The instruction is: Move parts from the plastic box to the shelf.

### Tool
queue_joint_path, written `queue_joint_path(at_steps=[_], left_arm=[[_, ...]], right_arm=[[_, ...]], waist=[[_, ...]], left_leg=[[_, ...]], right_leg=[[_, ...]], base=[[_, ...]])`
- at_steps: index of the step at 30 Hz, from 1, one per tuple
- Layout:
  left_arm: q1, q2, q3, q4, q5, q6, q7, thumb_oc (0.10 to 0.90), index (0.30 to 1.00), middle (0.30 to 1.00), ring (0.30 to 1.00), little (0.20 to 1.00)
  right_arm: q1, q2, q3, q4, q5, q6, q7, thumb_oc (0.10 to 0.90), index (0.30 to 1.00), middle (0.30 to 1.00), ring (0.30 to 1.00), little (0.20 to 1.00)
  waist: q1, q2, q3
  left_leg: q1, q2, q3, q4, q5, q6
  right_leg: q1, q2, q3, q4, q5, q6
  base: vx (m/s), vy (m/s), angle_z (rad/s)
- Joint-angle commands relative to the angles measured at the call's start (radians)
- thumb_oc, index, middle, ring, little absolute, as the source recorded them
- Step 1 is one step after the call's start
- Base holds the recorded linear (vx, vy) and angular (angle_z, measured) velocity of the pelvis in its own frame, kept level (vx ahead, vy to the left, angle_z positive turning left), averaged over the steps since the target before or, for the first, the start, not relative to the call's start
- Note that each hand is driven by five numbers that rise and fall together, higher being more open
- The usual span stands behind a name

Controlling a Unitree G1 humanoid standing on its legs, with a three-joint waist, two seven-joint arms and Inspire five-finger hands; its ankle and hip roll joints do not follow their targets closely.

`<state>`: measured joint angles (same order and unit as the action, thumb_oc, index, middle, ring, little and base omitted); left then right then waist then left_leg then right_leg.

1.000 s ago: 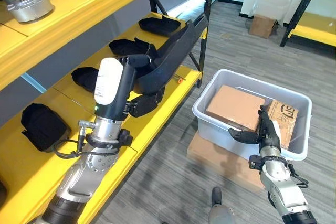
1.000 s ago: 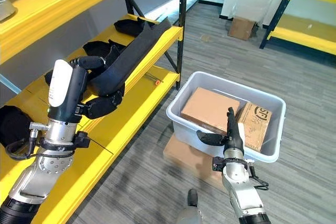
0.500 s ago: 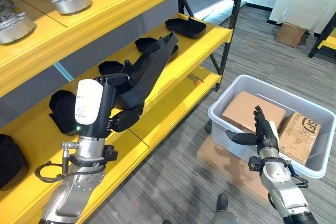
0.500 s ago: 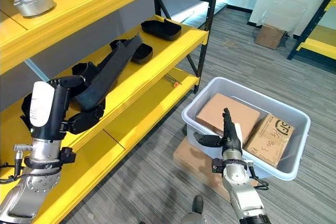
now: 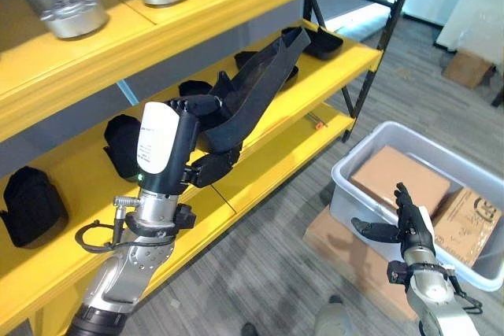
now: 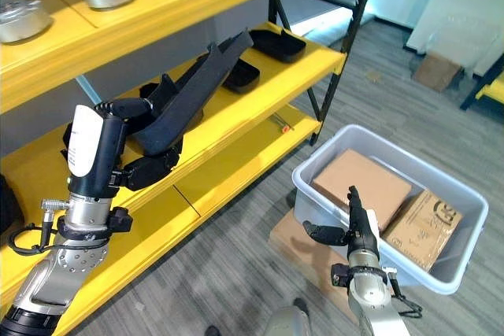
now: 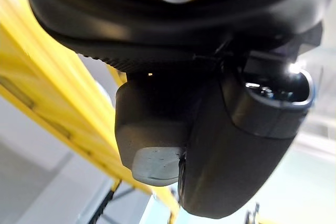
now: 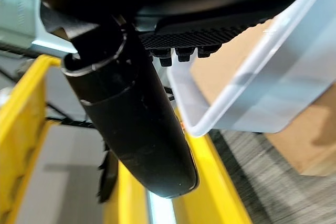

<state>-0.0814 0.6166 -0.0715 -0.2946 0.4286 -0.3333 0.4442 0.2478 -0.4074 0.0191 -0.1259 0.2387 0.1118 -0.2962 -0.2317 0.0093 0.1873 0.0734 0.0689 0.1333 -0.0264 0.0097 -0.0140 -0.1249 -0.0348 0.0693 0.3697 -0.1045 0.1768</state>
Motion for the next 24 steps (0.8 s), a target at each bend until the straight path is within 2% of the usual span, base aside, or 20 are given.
queue_joint_path(at_steps=[1,2,3,6,8,10,14,16,18,20,23,24], left_arm=[[-0.191,0.035,0.024,-0.085,-0.067,-0.010,0.053,0.400,0.300,0.300,0.300,0.300],[-0.211,0.039,0.007,-0.070,-0.063,-0.006,0.057,0.400,0.300,0.300,0.300,0.300],[-0.215,0.036,0.004,-0.067,-0.061,-0.011,0.054,0.400,0.300,0.300,0.300,0.300],[-0.198,0.019,0.006,-0.074,-0.048,-0.049,0.049,0.400,0.300,0.300,0.300,0.300],[-0.185,0.019,0.013,-0.080,-0.041,-0.049,0.039,0.400,0.300,0.300,0.300,0.300],[-0.172,0.018,0.020,-0.078,-0.050,-0.044,0.031,0.400,0.300,0.300,0.300,0.300],[-0.156,0.019,0.031,-0.067,-0.055,-0.032,0.028,0.400,0.300,0.300,0.300,0.300],[-0.137,0.020,0.044,-0.067,-0.056,-0.036,0.020,0.400,0.300,0.300,0.300,0.300],[-0.145,0.010,0.048,-0.081,-0.081,-0.063,-0.039,0.400,0.300,0.300,0.300,0.300],[-0.162,0.009,0.037,-0.087,-0.083,-0.056,-0.038,0.400,0.300,0.300,0.300,0.300],[-0.183,0.011,0.021,-0.089,-0.060,-0.018,0.001,0.400,0.300,0.300,0.300,0.300],[-0.199,0.012,0.009,-0.086,-0.040,0.009,0.033,0.400,0.300,0.300,0.300,0.300]], right_arm=[[-0.131,-0.054,-0.037,-0.060,0.007,-0.130,-0.031,0.900,1.000,1.000,1.000,1.000],[-0.148,-0.056,-0.020,-0.029,0.007,-0.148,-0.041,0.900,1.000,1.000,1.000,1.000],[-0.157,-0.057,-0.017,-0.013,0.013,-0.154,-0.045,0.900,1.000,1.000,1.000,1.000],[-0.177,-0.060,-0.013,0.013,0.034,-0.164,-0.057,0.900,1.000,1.000,1.000,1.000],[-0.177,-0.056,-0.013,0.017,0.036,-0.162,-0.048,0.900,1.000,1.000,1.000,1.000],[-0.174,-0.053,-0.004,0.013,0.039,-0.158,-0.043,0.900,1.000,1.000,1.000,1.000],[-0.172,-0.045,0.006,0.013,0.033,-0.150,-0.033,0.900,1.000,1.000,1.000,1.000],[-0.166,-0.044,0.009,0.004,0.041,-0.143,-0.029,0.900,1.000,1.000,1.000,1.000],[-0.122,-0.046,-0.025,-0.024,0.069,-0.132,-0.067,0.900,1.000,1.000,1.000,1.000],[-0.111,-0.047,-0.030,-0.020,0.066,-0.148,-0.073,0.900,1.000,1.000,1.000,1.000],[-0.104,-0.053,-0.034,-0.003,0.063,-0.174,-0.060,0.900,1.000,1.000,1.000,1.000],[-0.101,-0.062,-0.034,0.000,0.063,-0.180,-0.063,0.900,1.000,1.000,1.000,1.000]], waist=[[-0.023,0.018,-0.029],[-0.017,0.014,-0.023],[-0.014,0.015,-0.022],[-0.005,0.017,-0.023],[-0.001,0.020,-0.030],[0.001,0.023,-0.042],[0.005,0.028,-0.055],[0.003,0.032,-0.058],[-0.043,0.035,-0.040],[-0.053,0.035,-0.032],[-0.064,0.034,-0.019],[-0.066,0.030,-0.013]], left_leg=[[-0.004,-0.089,0.085,-0.036,-0.031,0.056],[-0.014,-0.102,0.060,-0.029,-0.033,0.062],[-0.014,-0.105,0.048,-0.028,-0.035,0.064],[-0.004,-0.117,0.006,-0.033,-0.035,0.059],[0.004,-0.122,-0.014,-0.045,-0.028,0.055],[0.009,-0.125,-0.022,-0.056,-0.024,0.051],[0.000,-0.127,-0.019,-0.058,-0.024,0.049],[0.000,-0.128,0.007,-0.056,-0.028,0.050],[-0.039,-0.076,0.187,0.046,-0.052,0.041],[-0.055,-0.049,0.198,0.076,-0.056,0.037],[-0.062,-0.012,0.168,0.103,-0.067,0.025],[-0.068,0.024,0.145,0.115,-0.060,0.013]], right_leg=[[-0.007,0.095,-0.048,0.012,0.069,-0.034],[-0.042,0.098,-0.042,0.031,0.084,-0.033],[-0.037,0.101,-0.045,0.012,0.063,-0.046],[0.019,0.106,-0.047,-0.094,0.036,-0.073],[0.053,0.110,-0.038,-0.163,0.037,-0.082],[0.087,0.112,-0.029,-0.226,0.046,-0.087],[0.112,0.111,-0.018,-0.262,0.053,-0.088],[0.120,0.107,-0.020,-0.271,0.053,-0.086],[0.096,0.078,-0.083,-0.204,0.021,-0.090],[0.078,0.071,-0.095,-0.164,0.003,-0.100],[0.059,0.056,-0.099,-0.100,-0.043,-0.113],[0.049,0.045,-0.096,-0.069,-0.063,-0.122]], base=[[-0.15,-0.082,0.17],[-0.15,-0.114,-0.06],[-0.09,-0.133,0.03],[-0.03,-0.105,0.15],[0.01,-0.084,0.19],[0.02,-0.067,0.15],[-0.01,-0.039,0.06],[-0.04,-0.047,0.01],[-0.13,-0.028,0.45],[-0.06,0.051,1.25],[0.01,0.144,0.37],[0.01,0.226,0.03]])
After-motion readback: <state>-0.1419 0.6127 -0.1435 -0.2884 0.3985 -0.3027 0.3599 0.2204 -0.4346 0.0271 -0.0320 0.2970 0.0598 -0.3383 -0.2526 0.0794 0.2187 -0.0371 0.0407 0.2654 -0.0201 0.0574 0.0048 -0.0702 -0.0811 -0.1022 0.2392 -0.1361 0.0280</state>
